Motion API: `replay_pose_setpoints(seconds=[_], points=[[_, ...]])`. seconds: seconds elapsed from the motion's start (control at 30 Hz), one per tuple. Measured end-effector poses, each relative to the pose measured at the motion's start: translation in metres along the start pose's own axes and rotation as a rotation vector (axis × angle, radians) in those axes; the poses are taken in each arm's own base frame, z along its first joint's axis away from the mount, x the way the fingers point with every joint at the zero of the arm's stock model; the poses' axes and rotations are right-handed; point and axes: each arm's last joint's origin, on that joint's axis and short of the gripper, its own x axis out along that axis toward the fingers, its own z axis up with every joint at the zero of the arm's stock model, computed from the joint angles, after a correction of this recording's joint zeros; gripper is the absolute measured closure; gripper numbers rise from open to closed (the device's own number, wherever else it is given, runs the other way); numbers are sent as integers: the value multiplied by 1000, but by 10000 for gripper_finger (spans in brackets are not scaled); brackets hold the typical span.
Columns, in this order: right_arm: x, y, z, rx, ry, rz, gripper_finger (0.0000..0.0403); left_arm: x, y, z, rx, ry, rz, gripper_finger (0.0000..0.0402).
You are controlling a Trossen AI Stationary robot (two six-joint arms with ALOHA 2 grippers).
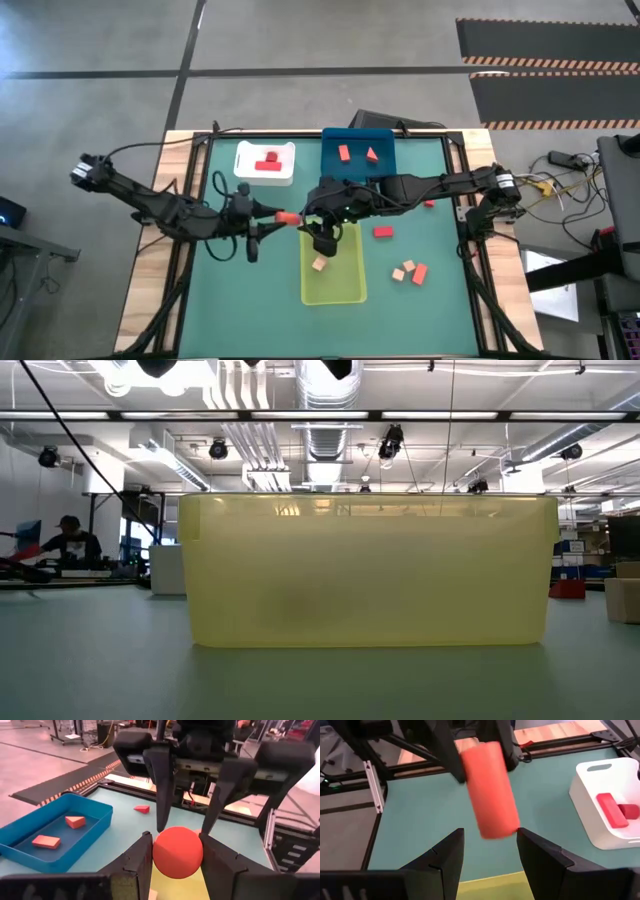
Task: Sort & place blocks by color
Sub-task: Put the left orange Cylinder block into the blue bin
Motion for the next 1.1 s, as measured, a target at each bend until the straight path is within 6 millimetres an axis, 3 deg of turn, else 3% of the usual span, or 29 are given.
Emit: replay_pose_setpoints(seconds=[0.4,0.67,0.9,1.1], points=[[3,0,-1,5,6,-1,229,26,-12,-8,-15,-28,8,286],[6,0,-3,1,18,-1,233,30,-14,-7,-37,-53,5,286],[6,2,-3,-36,17,12,279,30,-14,-6,-50,-56,-12,285],[6,1,-3,-23,19,20,280,30,-14,-7,-44,-56,0,262]])
